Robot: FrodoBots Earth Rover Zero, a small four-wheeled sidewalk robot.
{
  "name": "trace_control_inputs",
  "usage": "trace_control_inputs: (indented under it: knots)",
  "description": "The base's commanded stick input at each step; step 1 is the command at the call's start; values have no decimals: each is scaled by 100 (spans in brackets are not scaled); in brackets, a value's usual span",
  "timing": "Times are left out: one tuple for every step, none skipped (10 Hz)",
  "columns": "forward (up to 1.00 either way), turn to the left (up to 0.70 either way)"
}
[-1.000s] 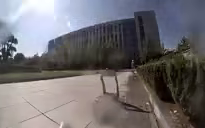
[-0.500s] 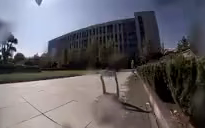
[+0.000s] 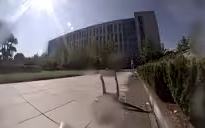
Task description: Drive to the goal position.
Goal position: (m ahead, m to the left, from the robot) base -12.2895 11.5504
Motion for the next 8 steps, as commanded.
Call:
trace_control_inputs:
  knots:
    - [5,0]
    - [5,0]
    - [5,0]
    - [5,0]
    - [5,0]
    - [5,0]
    - [5,0]
    - [5,0]
